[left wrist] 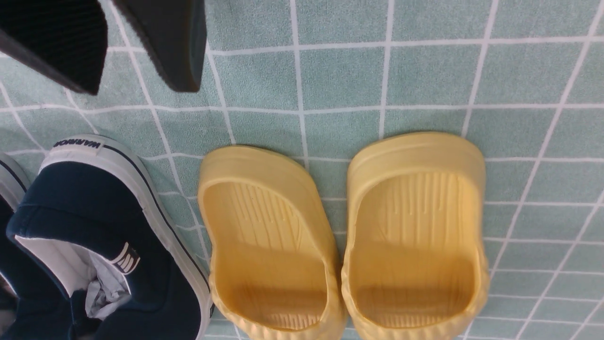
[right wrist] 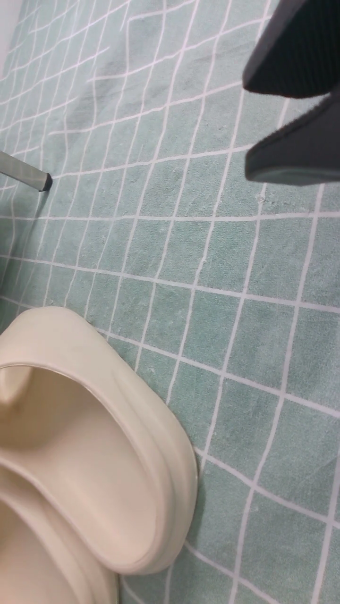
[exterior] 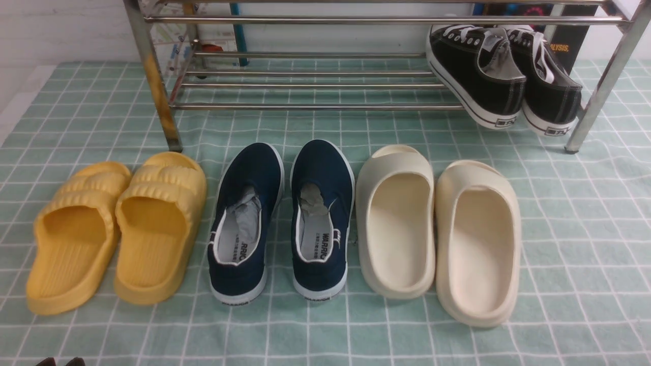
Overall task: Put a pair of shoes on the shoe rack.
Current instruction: Use the left arm to grab the shoe closest to it
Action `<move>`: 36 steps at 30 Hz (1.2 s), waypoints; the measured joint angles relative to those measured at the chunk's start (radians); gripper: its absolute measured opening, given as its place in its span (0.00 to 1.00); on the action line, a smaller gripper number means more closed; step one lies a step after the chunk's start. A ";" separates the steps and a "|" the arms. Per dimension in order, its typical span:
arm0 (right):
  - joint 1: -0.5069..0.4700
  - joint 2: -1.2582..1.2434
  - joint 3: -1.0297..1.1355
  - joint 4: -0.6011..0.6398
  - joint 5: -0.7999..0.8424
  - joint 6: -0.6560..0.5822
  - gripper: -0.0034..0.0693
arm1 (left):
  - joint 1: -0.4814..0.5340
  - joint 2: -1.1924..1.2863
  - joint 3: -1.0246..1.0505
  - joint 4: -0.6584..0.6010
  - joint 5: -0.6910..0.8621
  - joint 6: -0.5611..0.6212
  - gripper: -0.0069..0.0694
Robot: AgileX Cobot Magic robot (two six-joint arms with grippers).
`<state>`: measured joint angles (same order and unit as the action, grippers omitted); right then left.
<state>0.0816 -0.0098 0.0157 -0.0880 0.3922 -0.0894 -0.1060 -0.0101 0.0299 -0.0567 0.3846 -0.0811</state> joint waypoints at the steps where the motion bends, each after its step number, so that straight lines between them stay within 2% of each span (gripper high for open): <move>1: 0.000 0.000 0.000 0.000 0.000 0.000 0.37 | 0.000 0.000 0.000 -0.001 -0.001 0.000 0.40; 9: 0.000 0.000 0.000 0.000 0.000 0.000 0.37 | 0.000 0.000 0.000 -0.004 -0.006 0.000 0.40; 14: 0.000 0.000 0.000 0.000 0.000 0.000 0.38 | 0.000 0.000 0.000 -0.004 -0.086 0.000 0.40; 21: 0.000 0.000 0.000 0.000 0.000 -0.001 0.38 | 0.000 0.000 0.000 -0.004 -0.373 0.001 0.40; 24: 0.000 0.000 0.000 0.000 0.000 -0.001 0.38 | 0.000 0.000 0.000 -0.004 -0.563 0.001 0.40; 25: 0.000 0.000 0.000 0.000 0.000 -0.001 0.38 | 0.000 0.000 0.000 -0.004 -0.563 0.001 0.40; 26: 0.000 0.000 0.000 0.000 0.000 -0.001 0.38 | 0.000 0.000 0.000 -0.004 -0.656 -0.015 0.40; 27: 0.000 0.000 0.000 0.000 0.000 -0.001 0.38 | 0.000 0.000 0.000 -0.004 -0.667 -0.018 0.40; 29: 0.000 0.000 0.000 0.000 0.000 -0.001 0.38 | 0.000 0.000 0.000 -0.013 -0.817 -0.073 0.40; 30: 0.000 0.000 0.000 0.000 0.000 -0.001 0.38 | 0.000 0.000 0.000 -0.016 -0.842 -0.093 0.40; 31: 0.000 0.000 0.000 0.000 0.000 -0.001 0.38 | 0.000 0.000 0.000 -0.033 -0.950 -0.155 0.40; 32: 0.000 0.000 0.000 0.000 0.000 -0.001 0.38 | 0.000 0.000 0.000 -0.035 -0.965 -0.165 0.40; 33: 0.000 0.000 0.000 0.000 0.000 -0.001 0.38 | 0.000 0.000 -0.001 -0.044 -1.075 -0.246 0.40; 36: 0.000 0.000 0.000 0.000 0.000 -0.001 0.38 | 0.000 -0.001 -0.077 -0.035 -1.125 -0.355 0.40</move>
<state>0.0816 -0.0098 0.0157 -0.0880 0.3922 -0.0901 -0.1060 -0.0112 -0.0469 -0.0921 -0.7403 -0.4361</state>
